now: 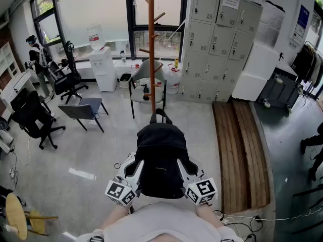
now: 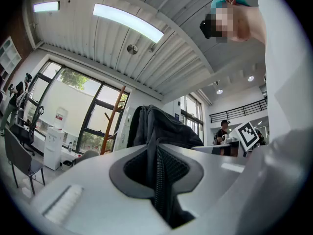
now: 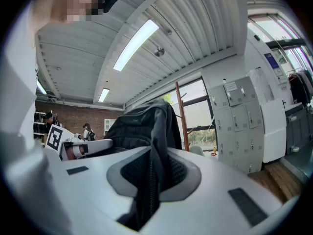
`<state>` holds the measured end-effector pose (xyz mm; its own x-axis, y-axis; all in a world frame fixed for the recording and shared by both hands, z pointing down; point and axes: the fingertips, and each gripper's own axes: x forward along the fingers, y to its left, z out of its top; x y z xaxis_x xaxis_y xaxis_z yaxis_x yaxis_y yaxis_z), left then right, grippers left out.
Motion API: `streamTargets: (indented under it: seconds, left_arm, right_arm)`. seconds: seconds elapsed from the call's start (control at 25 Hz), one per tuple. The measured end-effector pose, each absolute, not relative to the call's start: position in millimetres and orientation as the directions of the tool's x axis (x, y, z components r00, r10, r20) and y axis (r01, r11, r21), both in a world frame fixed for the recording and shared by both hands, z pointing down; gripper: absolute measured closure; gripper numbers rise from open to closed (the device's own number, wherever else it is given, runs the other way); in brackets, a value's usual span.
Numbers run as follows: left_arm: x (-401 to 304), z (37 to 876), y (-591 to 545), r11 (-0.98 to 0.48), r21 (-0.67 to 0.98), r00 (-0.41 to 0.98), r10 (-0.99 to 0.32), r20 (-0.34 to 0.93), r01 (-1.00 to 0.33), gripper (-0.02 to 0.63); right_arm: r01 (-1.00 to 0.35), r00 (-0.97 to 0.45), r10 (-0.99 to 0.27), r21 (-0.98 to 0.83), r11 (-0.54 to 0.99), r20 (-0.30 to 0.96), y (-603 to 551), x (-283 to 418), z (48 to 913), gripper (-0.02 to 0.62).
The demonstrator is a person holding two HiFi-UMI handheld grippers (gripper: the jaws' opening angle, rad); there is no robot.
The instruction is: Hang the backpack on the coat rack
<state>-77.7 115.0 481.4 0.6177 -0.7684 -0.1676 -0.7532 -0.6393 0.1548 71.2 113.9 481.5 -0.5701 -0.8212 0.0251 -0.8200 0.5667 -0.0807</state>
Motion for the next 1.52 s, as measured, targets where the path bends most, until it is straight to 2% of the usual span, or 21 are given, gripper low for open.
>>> streamTargets:
  seconds: [0.76,1.52]
  left_arm:
    - [-81.5,482.2,120.1,-0.646,0.163,0.625,-0.763,-0.164,-0.746,0.560]
    - [-132.6,489.2,106.8,-0.691,0.168,0.667,-0.723,-0.181,-0.703,0.560]
  right_arm:
    - [-0.829,-0.557,-0.830,-0.081,0.553,0.039,118.4,66.0,482.6,0.541]
    - [-0.864,-0.502,-0.864,-0.057,0.501,0.022,112.1,17.3,488.1,0.541]
